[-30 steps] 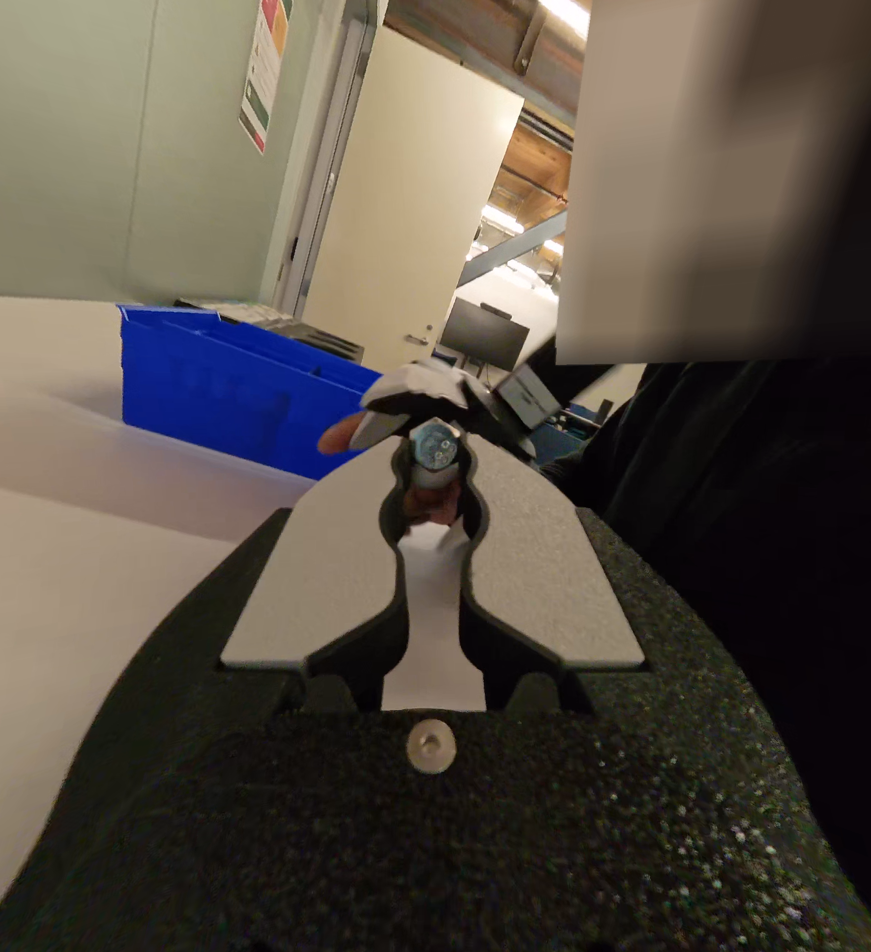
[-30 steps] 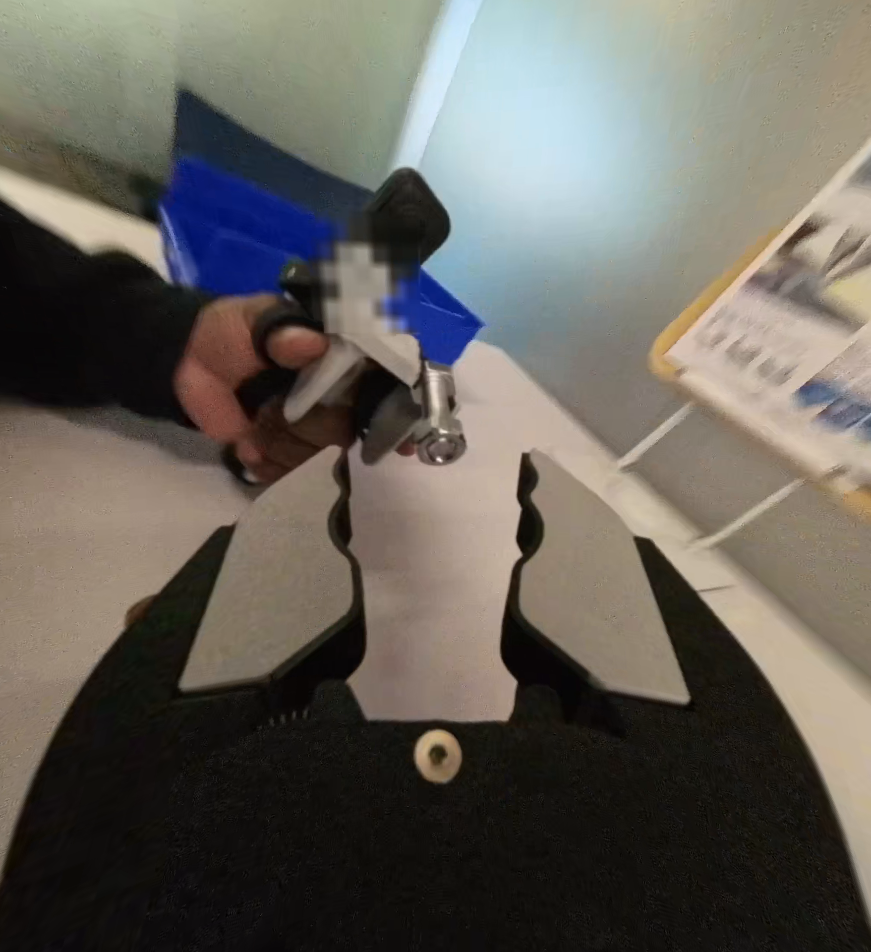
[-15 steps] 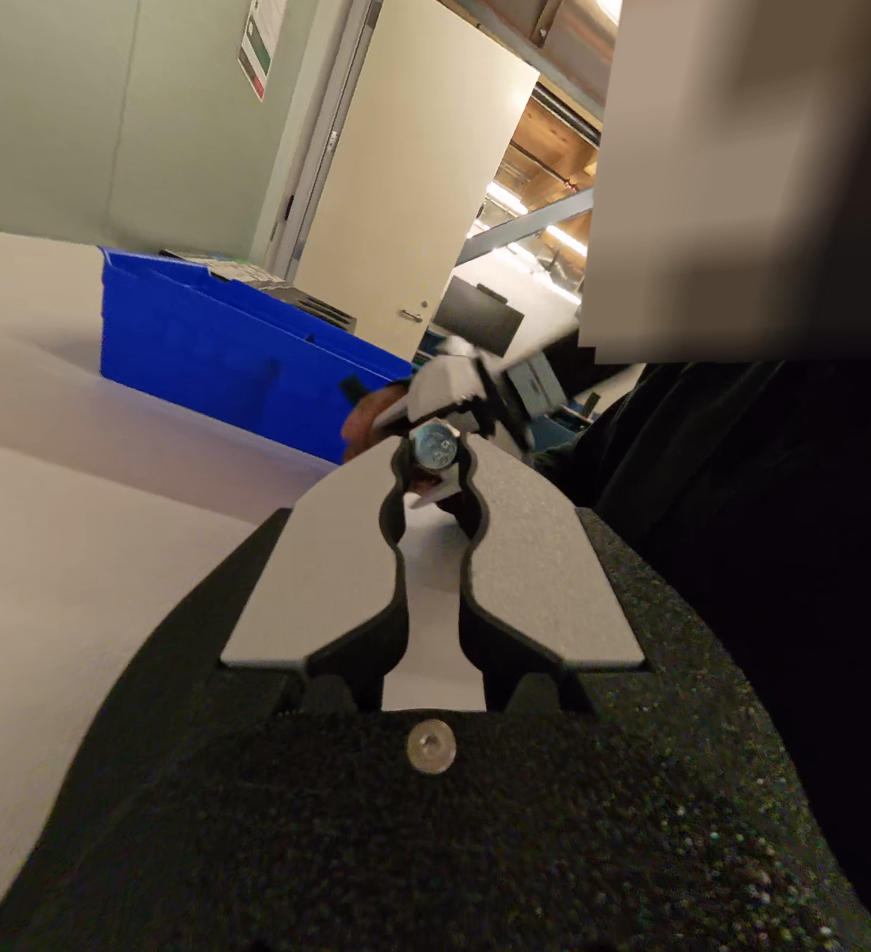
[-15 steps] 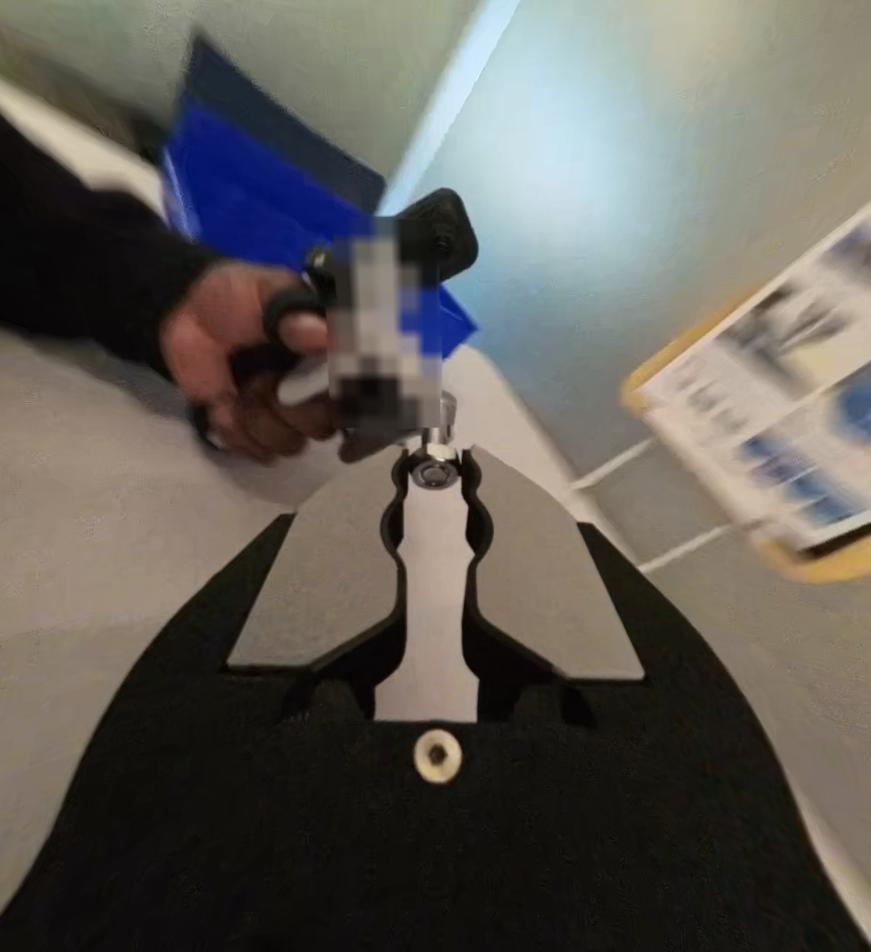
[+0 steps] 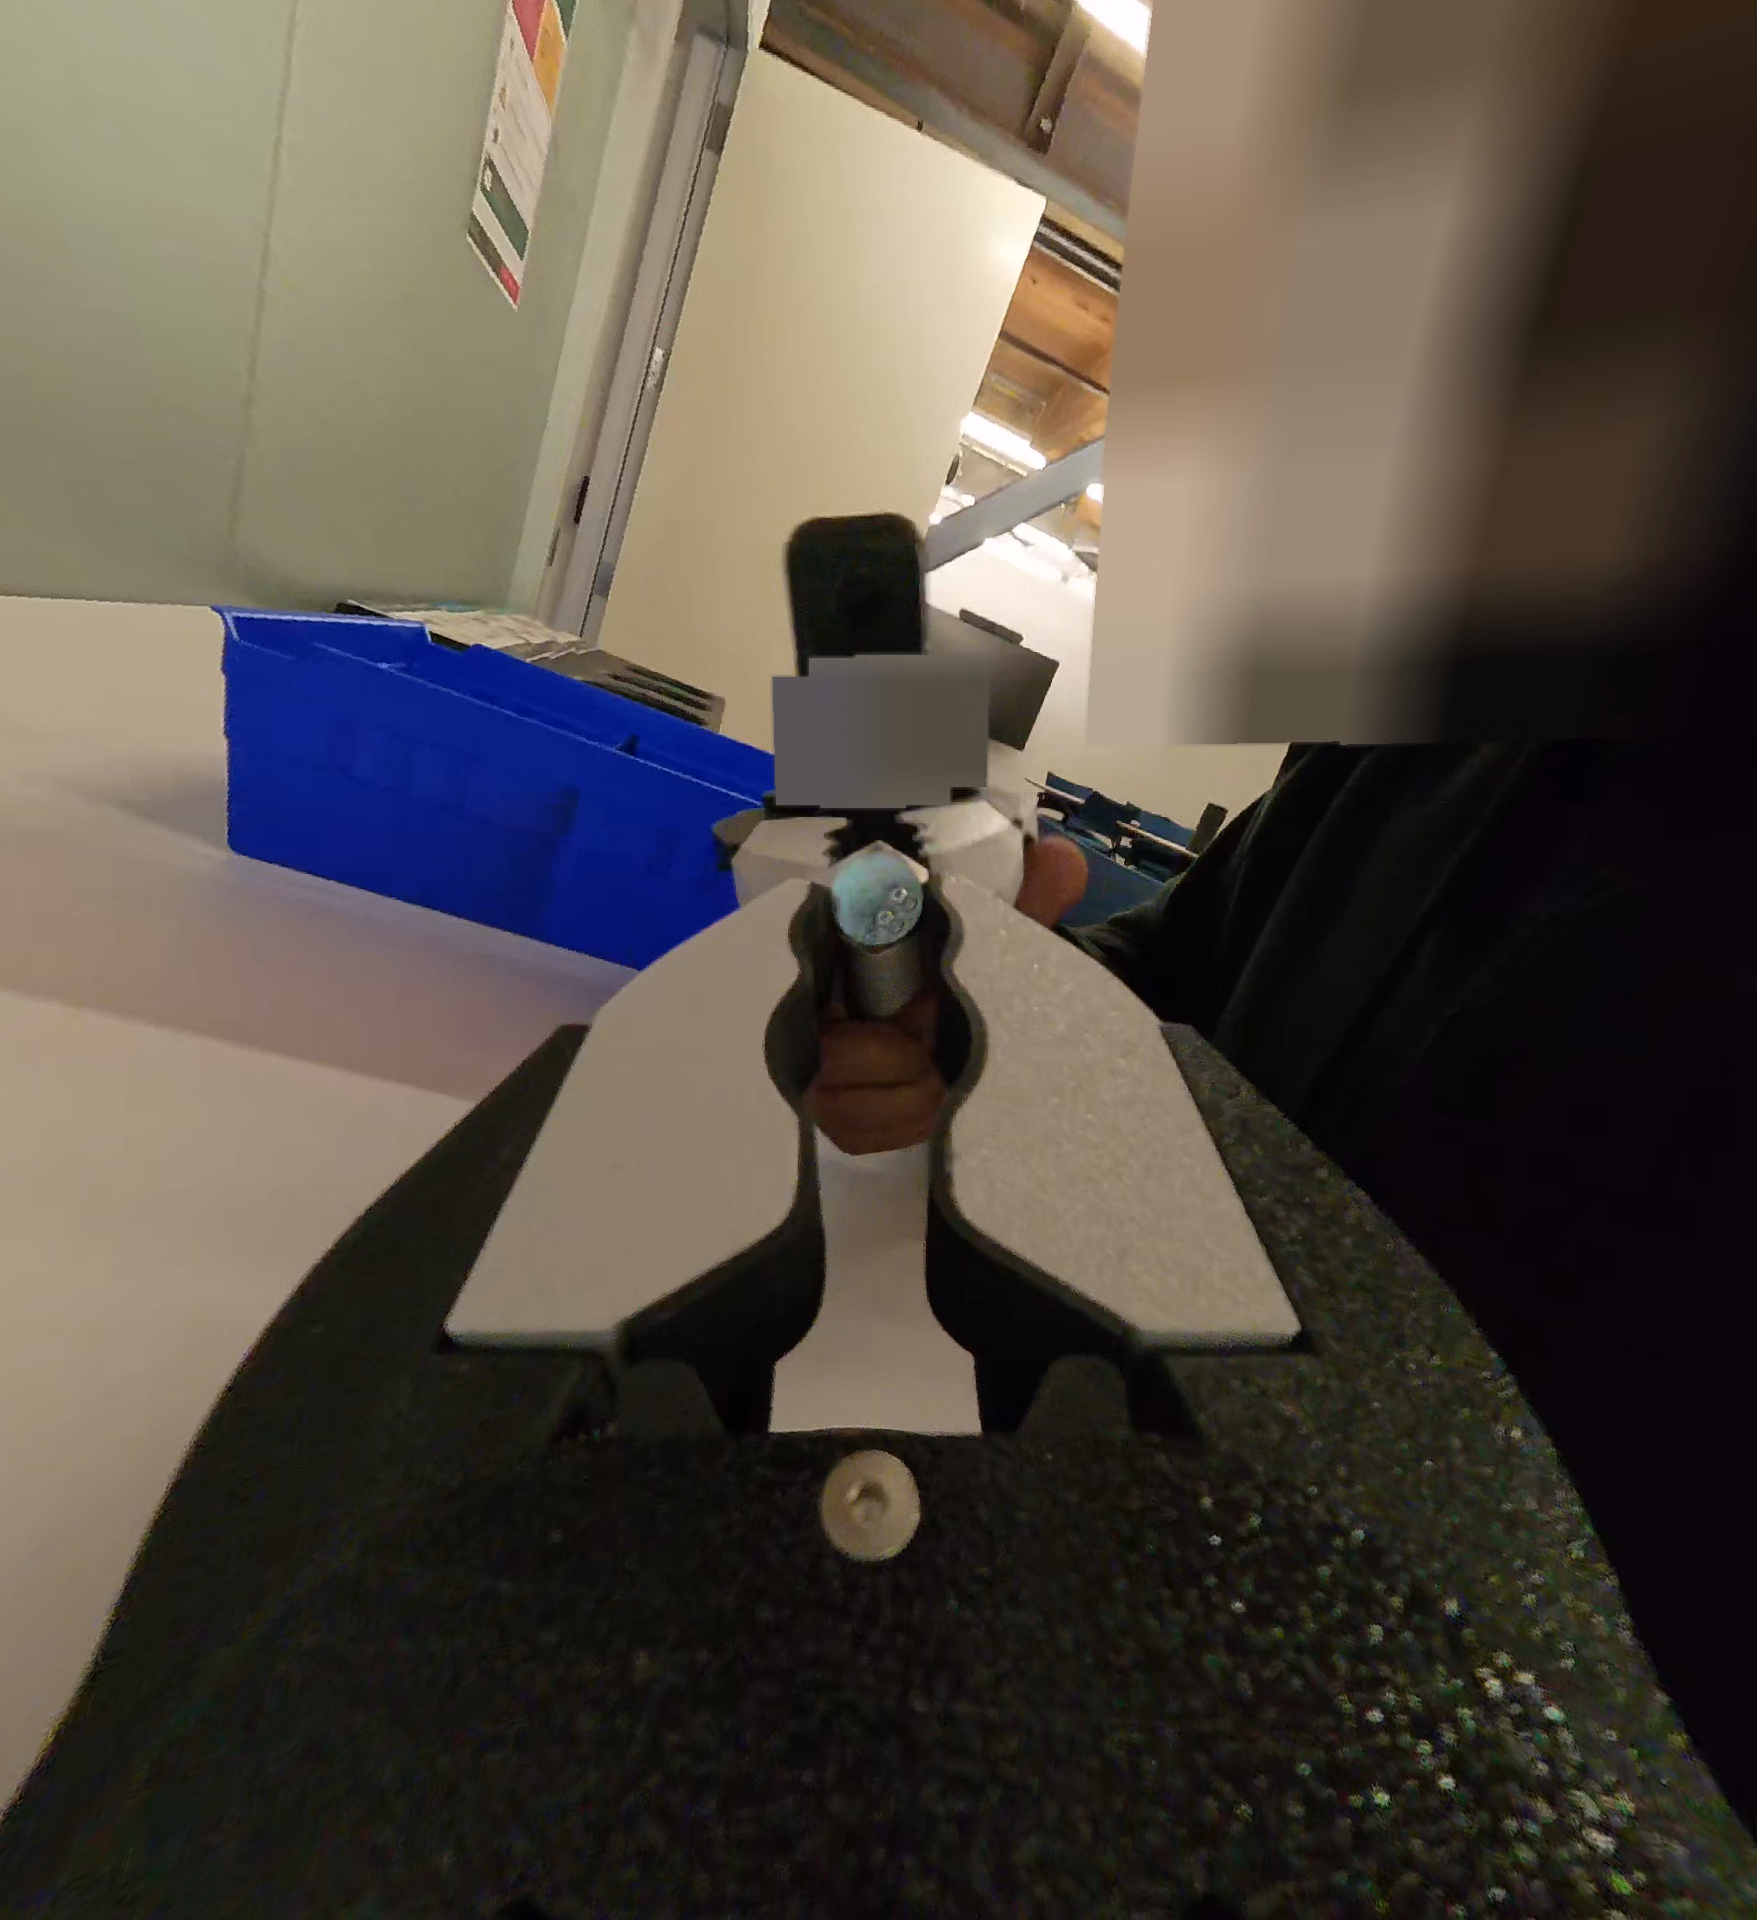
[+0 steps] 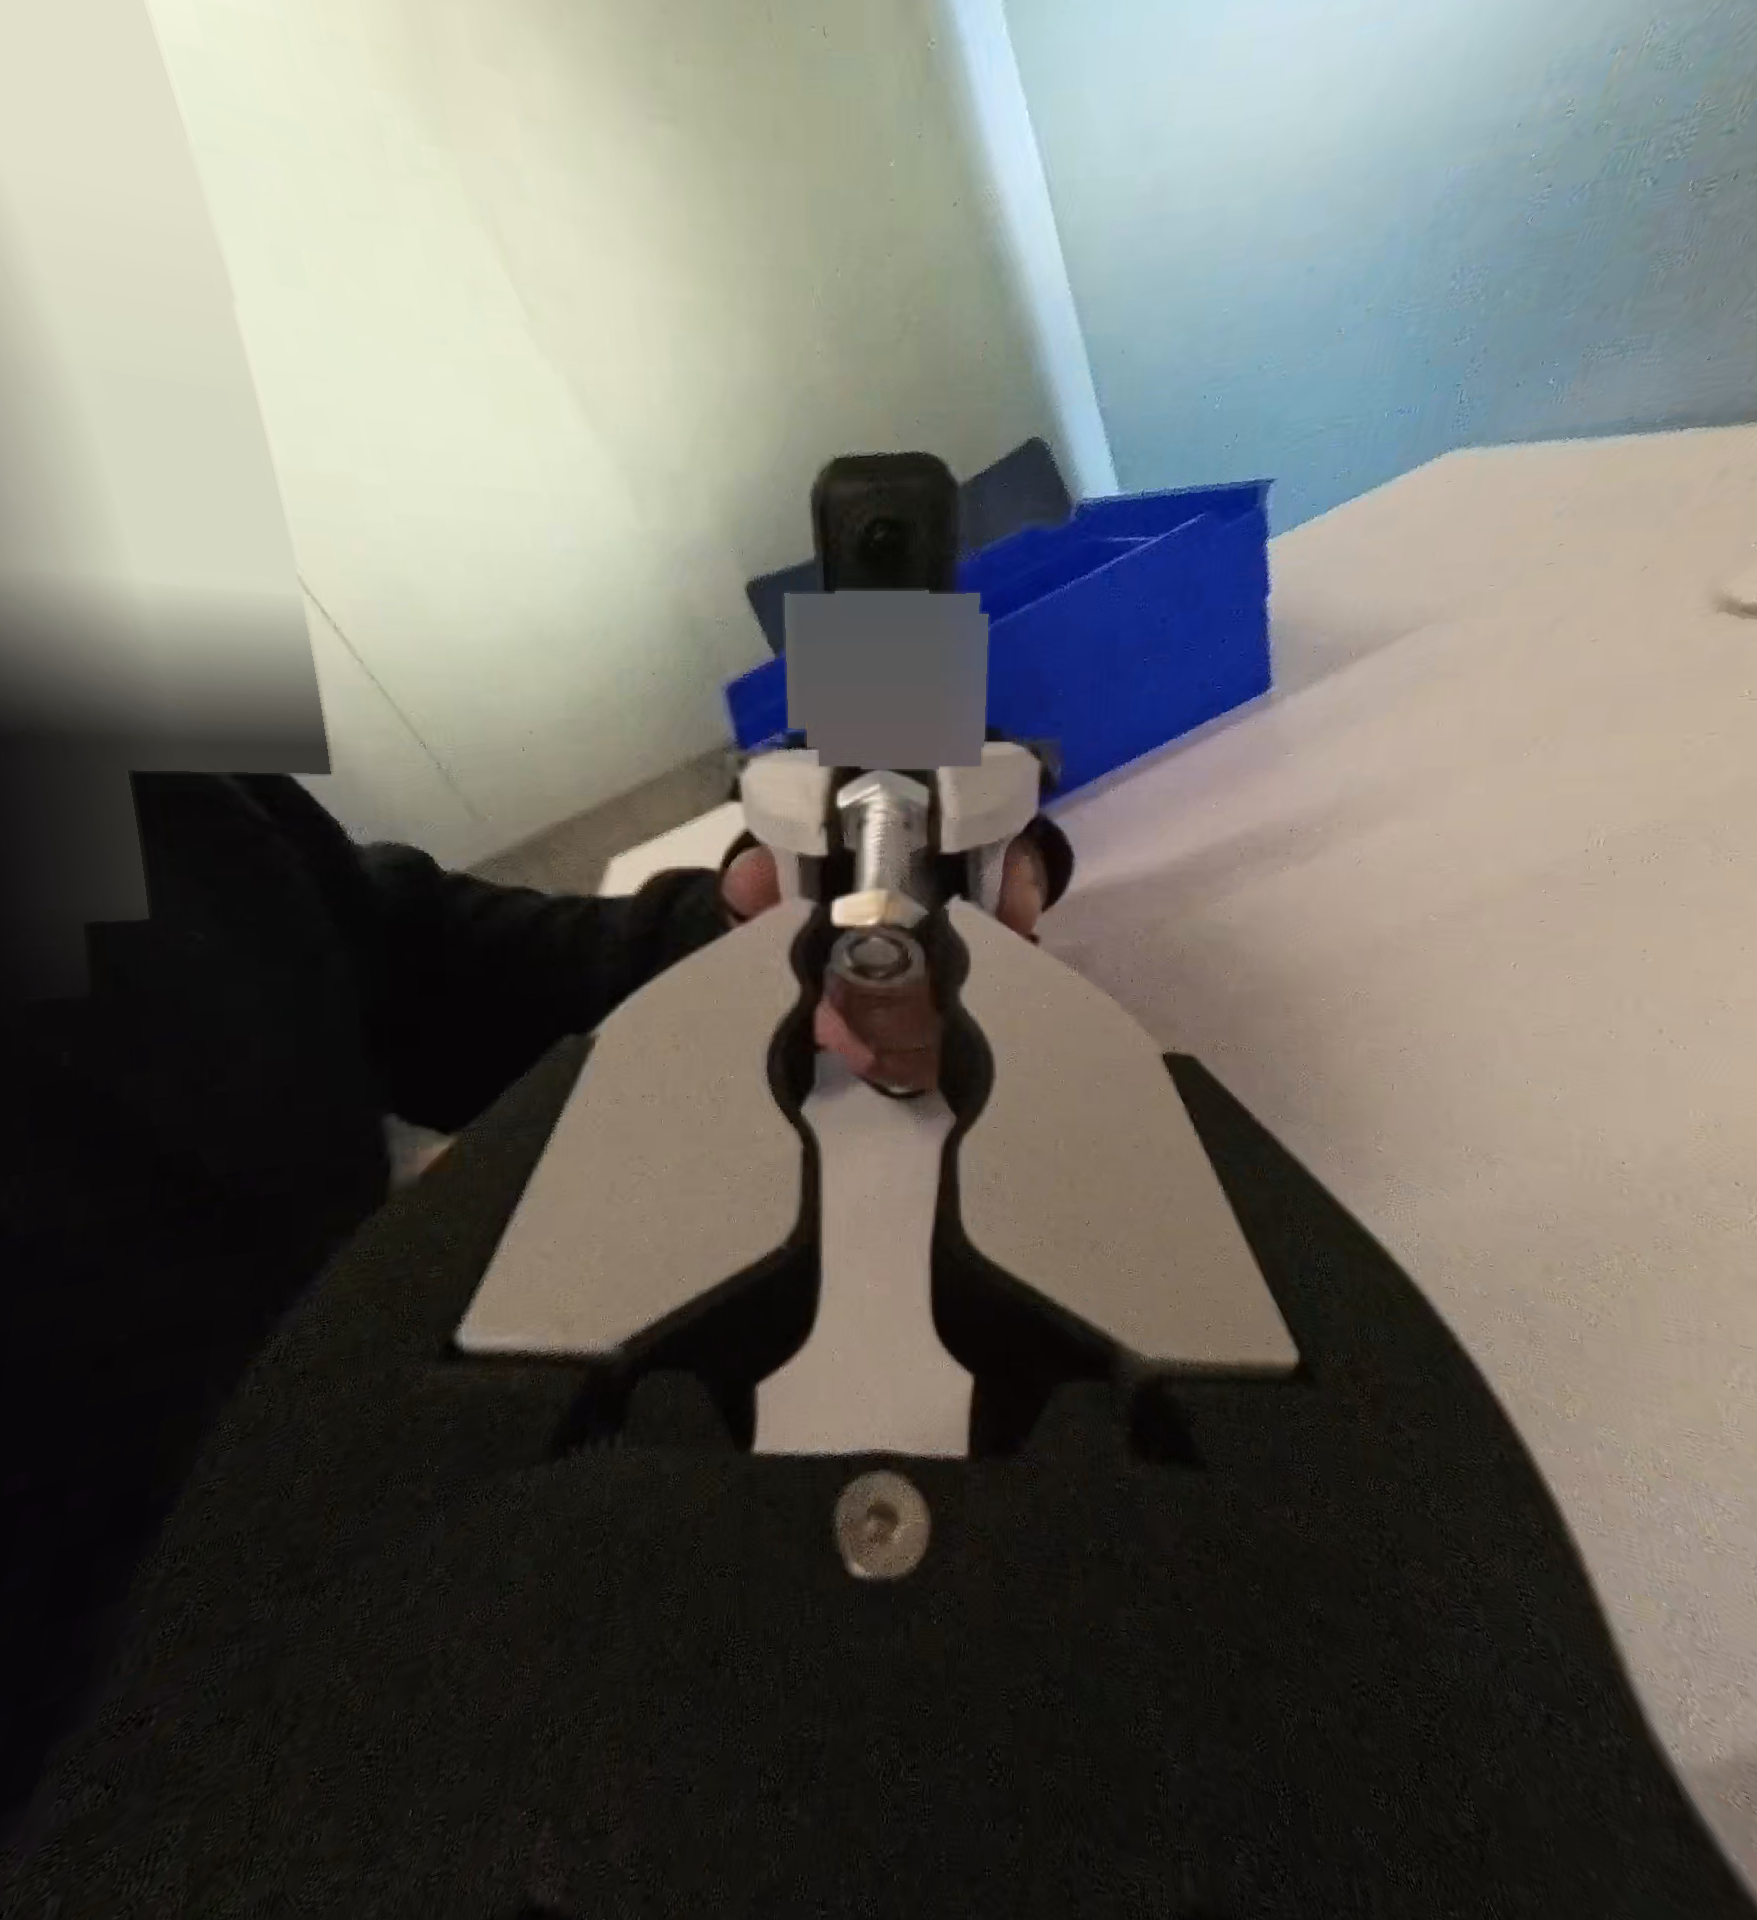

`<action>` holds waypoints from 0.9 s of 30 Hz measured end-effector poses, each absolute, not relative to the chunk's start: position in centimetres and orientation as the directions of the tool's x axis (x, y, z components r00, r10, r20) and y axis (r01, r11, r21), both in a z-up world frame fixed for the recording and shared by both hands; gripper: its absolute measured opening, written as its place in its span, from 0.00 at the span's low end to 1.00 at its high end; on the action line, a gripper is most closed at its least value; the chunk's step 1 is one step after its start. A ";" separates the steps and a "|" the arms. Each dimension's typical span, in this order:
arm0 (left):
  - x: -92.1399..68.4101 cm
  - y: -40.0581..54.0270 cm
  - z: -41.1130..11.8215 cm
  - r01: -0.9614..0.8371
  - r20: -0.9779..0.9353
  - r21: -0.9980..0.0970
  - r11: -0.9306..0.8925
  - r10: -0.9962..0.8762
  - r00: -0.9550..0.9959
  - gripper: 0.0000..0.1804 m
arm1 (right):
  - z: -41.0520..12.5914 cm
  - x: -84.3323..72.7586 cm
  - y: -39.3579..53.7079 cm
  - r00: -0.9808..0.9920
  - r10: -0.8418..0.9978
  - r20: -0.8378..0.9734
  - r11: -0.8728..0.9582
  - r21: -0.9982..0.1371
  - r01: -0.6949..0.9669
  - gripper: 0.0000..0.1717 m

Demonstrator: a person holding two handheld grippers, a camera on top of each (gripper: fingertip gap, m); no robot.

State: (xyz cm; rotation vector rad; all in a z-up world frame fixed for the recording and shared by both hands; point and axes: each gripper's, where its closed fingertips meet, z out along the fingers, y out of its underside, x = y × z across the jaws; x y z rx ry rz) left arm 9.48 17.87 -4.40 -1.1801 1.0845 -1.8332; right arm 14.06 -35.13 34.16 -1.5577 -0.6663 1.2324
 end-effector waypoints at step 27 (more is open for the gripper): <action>9.7 18.0 -4.7 0.074 0.430 -0.872 -0.483 -0.831 -0.354 0.09 | 34.4 14.8 -35.5 0.448 0.384 0.808 0.620 -0.585 0.523 0.13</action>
